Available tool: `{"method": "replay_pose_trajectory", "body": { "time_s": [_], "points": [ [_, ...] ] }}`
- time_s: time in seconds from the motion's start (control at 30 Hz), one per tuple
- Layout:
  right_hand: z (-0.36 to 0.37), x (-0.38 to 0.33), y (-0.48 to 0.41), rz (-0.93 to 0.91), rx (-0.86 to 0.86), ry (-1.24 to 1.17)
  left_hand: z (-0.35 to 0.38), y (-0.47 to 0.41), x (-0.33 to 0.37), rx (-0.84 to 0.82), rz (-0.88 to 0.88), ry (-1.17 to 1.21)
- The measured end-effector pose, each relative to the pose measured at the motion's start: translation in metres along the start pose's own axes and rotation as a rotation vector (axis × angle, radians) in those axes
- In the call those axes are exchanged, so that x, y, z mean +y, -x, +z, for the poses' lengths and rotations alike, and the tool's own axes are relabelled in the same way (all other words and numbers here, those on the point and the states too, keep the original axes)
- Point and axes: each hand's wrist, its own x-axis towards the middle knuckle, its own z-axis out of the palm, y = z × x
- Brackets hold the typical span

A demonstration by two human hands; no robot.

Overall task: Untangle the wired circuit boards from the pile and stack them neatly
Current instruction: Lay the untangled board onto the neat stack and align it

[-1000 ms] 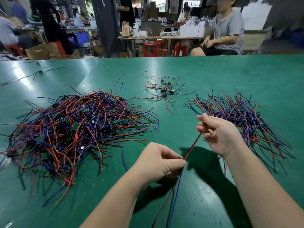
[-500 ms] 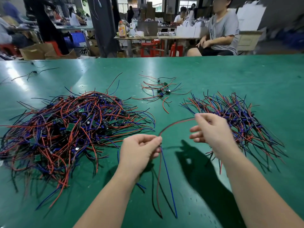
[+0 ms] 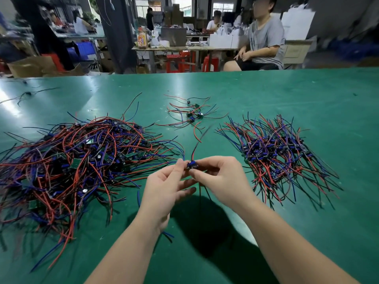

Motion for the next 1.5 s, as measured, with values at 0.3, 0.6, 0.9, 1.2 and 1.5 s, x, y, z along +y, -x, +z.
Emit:
{"method": "replay_pose_trajectory", "body": {
  "time_s": [0.3, 0.6, 0.9, 1.2, 1.5],
  "points": [
    [-0.068, -0.023, -0.039, 0.002, 0.239, -0.096, 0.0, 0.002, 0.006, -0.018, -0.034, -0.015],
    [-0.183, 0.027, -0.084, 0.197, 0.48, -0.09, -0.003, -0.002, 0.005, -0.005, -0.081, -0.032],
    [-0.178, 0.062, -0.067, 0.253, 0.432, 0.298, -0.002, -0.002, 0.002, -0.005, -0.11, -0.082],
    [-0.165, 0.083, -0.061, 0.318, 0.288, 0.77, -0.007, -0.008, -0.011, 0.19, 0.118, -0.695],
    [-0.104, 0.03, -0.054, 0.289, 0.17, 0.97, -0.023, -0.009, -0.01, 0.23, 0.318, -1.381]
  ]
}}
